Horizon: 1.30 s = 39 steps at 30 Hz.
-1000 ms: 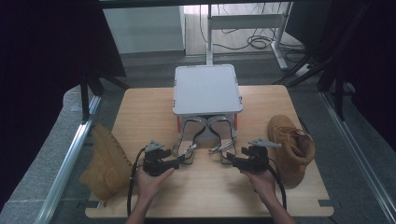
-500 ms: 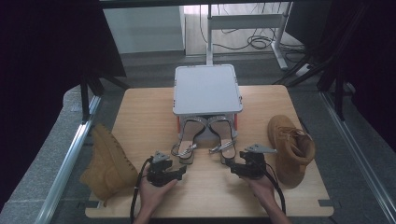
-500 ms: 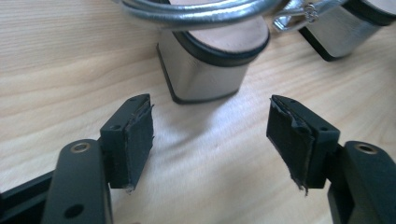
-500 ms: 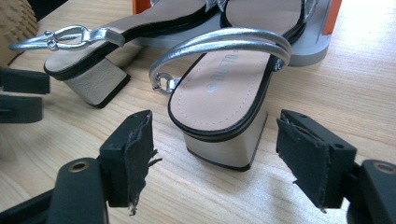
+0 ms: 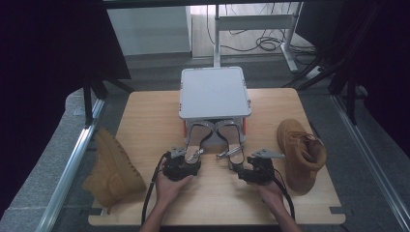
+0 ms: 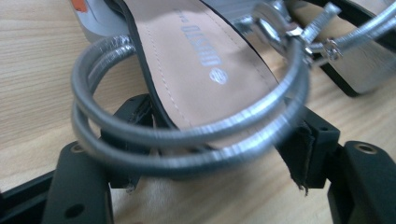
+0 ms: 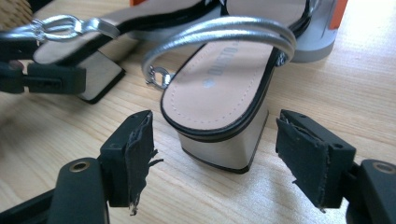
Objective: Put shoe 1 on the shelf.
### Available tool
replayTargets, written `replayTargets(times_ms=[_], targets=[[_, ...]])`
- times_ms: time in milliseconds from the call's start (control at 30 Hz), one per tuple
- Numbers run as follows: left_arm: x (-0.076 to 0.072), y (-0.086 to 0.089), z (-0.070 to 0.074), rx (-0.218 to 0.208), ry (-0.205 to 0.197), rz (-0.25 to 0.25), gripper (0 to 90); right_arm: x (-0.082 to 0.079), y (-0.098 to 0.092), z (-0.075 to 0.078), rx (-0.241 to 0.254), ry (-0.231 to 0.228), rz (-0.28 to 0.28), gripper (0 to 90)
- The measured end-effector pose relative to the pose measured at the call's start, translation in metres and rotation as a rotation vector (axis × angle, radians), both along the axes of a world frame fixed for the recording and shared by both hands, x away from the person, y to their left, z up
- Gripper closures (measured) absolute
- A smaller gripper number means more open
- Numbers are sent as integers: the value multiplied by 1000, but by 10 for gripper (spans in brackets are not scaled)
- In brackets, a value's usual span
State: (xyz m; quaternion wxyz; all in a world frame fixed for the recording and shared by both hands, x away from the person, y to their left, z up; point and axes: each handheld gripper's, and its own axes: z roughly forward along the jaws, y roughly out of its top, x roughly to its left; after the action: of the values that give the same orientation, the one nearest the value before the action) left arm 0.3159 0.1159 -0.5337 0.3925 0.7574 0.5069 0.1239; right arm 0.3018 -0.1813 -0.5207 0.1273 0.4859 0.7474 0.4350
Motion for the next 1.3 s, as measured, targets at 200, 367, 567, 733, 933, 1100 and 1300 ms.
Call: replayTargets(times_ms=[200,367,567,733,933,1100,1300], targets=[[5,-4,-2,4,7,16,300,8,8,-8,-28,12,-4,266],[7,-6,-3,-9,18,30,294,14,20,-10,-83,-4,-7,245],[8,-13,-2,2,22,67,305,22,33,-10,-161,-5,-29,282],[10,-12,-1,-34,20,110,341,23,33,-10,-173,-4,-39,308],[13,-7,0,-96,44,130,351,22,32,-11,-165,-12,-49,311],[15,-7,0,-117,36,163,367,21,32,-12,-155,-15,-53,312],[20,-4,-1,-168,43,202,382,22,31,-11,-159,-11,-49,313]])
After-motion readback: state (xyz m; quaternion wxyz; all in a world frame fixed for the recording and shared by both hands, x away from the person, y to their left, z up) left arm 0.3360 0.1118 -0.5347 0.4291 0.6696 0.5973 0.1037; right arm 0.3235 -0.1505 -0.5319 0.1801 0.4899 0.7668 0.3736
